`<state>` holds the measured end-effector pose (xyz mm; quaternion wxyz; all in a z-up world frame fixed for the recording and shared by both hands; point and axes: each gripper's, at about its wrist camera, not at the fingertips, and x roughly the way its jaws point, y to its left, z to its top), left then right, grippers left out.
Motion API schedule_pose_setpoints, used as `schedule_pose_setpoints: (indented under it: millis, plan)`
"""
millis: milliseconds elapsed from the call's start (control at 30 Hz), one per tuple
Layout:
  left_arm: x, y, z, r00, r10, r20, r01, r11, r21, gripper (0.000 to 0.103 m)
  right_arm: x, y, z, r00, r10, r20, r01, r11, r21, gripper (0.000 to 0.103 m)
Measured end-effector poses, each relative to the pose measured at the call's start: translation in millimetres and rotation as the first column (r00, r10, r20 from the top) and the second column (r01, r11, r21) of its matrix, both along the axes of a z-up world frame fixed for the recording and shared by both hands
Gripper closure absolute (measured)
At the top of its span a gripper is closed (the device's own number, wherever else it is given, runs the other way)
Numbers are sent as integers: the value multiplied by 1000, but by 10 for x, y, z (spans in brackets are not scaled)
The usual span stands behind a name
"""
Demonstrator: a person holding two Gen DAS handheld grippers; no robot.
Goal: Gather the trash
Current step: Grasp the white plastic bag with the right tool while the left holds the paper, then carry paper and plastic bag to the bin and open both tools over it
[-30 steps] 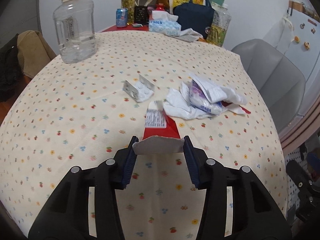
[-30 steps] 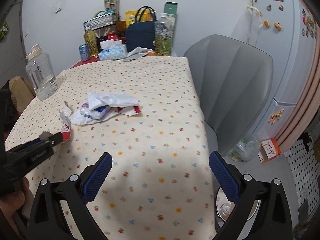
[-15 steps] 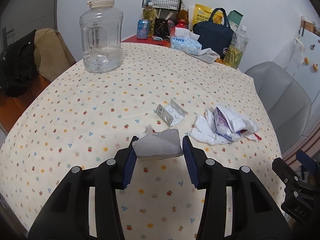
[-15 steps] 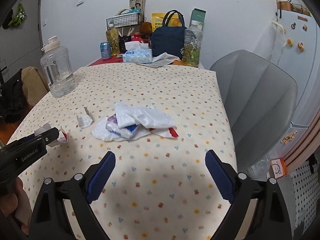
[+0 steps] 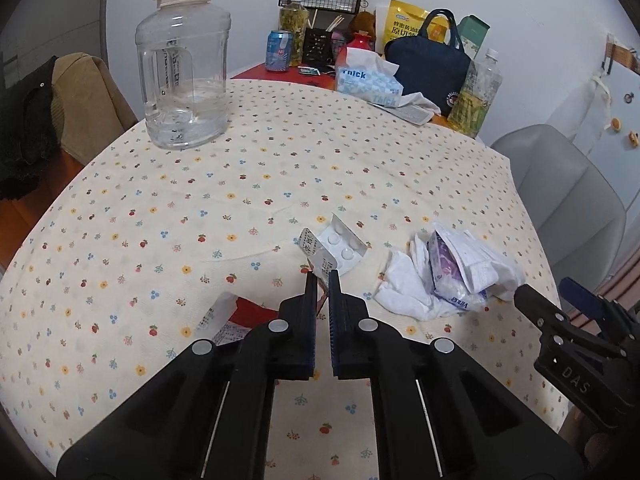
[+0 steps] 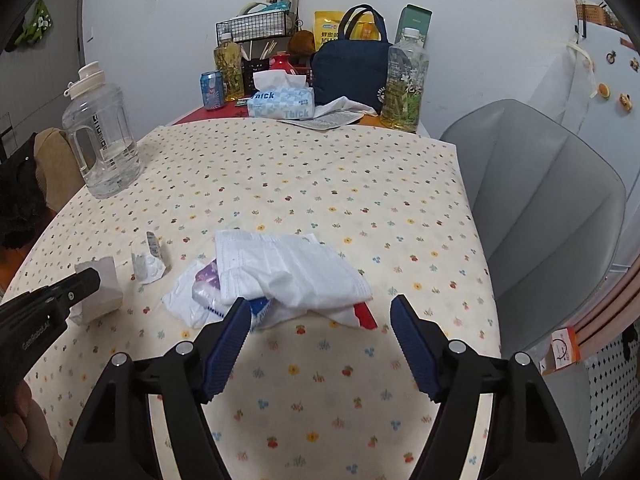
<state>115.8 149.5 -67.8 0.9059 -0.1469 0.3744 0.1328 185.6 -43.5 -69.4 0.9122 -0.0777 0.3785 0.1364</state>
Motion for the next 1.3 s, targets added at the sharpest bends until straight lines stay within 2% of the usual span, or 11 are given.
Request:
schedule_pose_setpoints:
  millis: [133,200,267,300,333,400,433,533,1000,1300]
  plan:
    - [33,19,-17,1000,4,1,-4,1000,-4,99,101,76,-61,1000,20,-20,-20,1000,-7,41]
    - [49,17,-17,1000,6,2,-6,1000,-4,99,138,112,-94,999,29,-32,-29,1000,-7,41]
    - [70,27,-19,1000,4,0,-4,1000,-5,100,165,142,-117,998,39,-40,-39,999,-8,48]
    - [76,26,-19,1000,3,-1,-3,1000,-5,100,187,164,-139,997,48,-53,-49,999,-10,60]
    - [81,21,-17,1000,2,-2,-2,1000,-5,100,197,172,-153,997,52,-61,-53,999,-13,77]
    - [79,17,-13,1000,3,-2,-3,1000,-4,100,215,190,-189,994,64,-85,-66,998,-21,91]
    - [74,12,-10,1000,4,-2,-4,1000,-4,100,203,187,-187,994,66,-84,-68,997,-24,95]
    - [52,-7,8,1000,3,1,-3,1000,-2,100,155,130,-138,996,58,-75,-60,998,-17,99]
    - [-211,-239,259,997,-32,67,32,999,0,100,-352,-203,249,1000,21,-1,-21,1000,0,100]
    - [-253,-532,392,989,-112,93,111,994,12,100,-619,-610,391,998,-63,19,63,997,32,100]
